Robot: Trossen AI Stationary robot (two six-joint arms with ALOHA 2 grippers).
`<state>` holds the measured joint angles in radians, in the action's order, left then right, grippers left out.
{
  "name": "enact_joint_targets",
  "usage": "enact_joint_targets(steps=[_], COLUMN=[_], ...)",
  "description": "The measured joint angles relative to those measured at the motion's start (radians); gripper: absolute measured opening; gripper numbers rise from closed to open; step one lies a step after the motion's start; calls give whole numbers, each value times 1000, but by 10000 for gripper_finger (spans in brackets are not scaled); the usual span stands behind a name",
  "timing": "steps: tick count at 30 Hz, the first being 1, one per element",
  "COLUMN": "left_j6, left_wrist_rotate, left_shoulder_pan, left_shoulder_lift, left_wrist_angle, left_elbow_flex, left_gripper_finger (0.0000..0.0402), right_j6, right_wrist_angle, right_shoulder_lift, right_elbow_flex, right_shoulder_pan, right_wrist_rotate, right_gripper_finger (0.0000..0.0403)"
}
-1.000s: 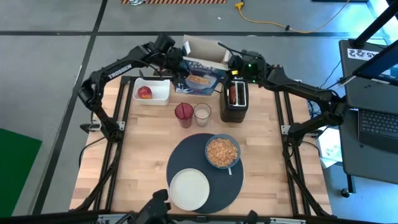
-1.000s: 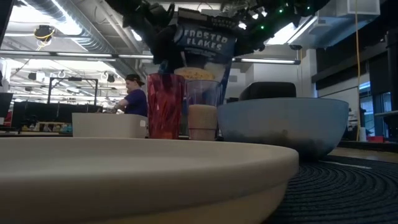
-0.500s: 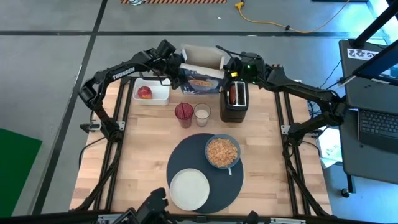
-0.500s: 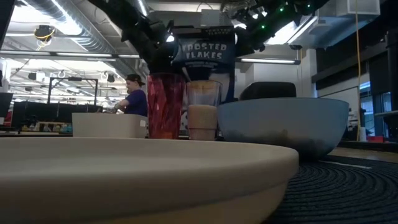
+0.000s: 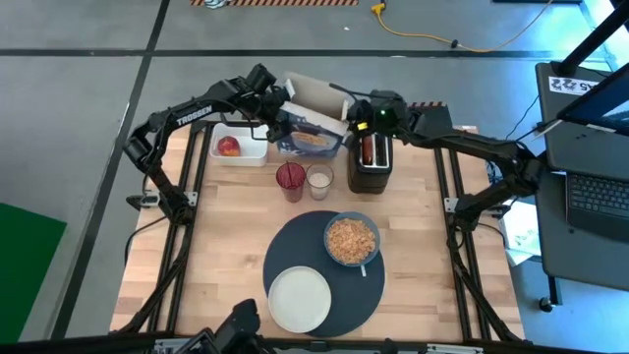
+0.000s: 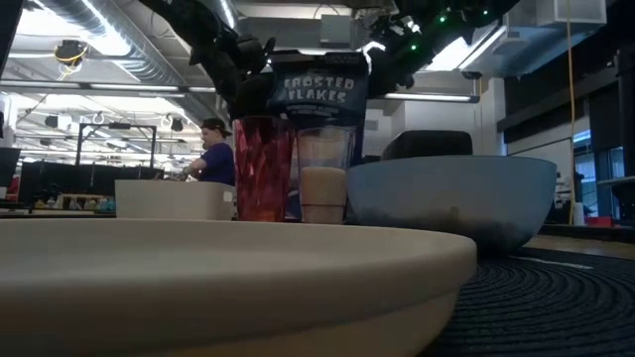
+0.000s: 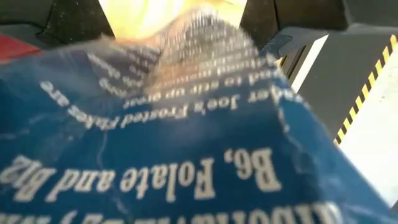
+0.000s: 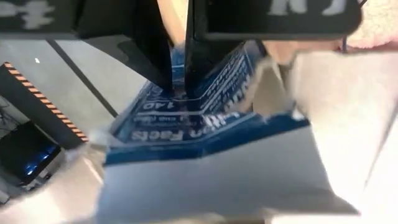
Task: Arrange a breakfast setting
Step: Pour the cereal from the cereal box into the blue bowl
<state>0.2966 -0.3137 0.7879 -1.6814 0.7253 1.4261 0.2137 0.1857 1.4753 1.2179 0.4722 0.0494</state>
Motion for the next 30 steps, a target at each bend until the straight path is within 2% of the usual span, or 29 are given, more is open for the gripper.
enact_joint_targets(steps=[18, 30], left_j6=[1, -2], left_wrist_rotate=[18, 24], left_shoulder_pan=[4, 36], left_shoulder_lift=[1, 16], left_wrist_angle=[11, 101], left_elbow_flex=[2, 2], left_gripper_finger=[290, 360], right_j6=[1, 3], right_wrist_angle=[-7, -15], right_shoulder_lift=[26, -7], right_elbow_flex=[-1, -1], right_shoulder_pan=[-2, -2], right_wrist_rotate=[37, 66], right_gripper_finger=[50, 50])
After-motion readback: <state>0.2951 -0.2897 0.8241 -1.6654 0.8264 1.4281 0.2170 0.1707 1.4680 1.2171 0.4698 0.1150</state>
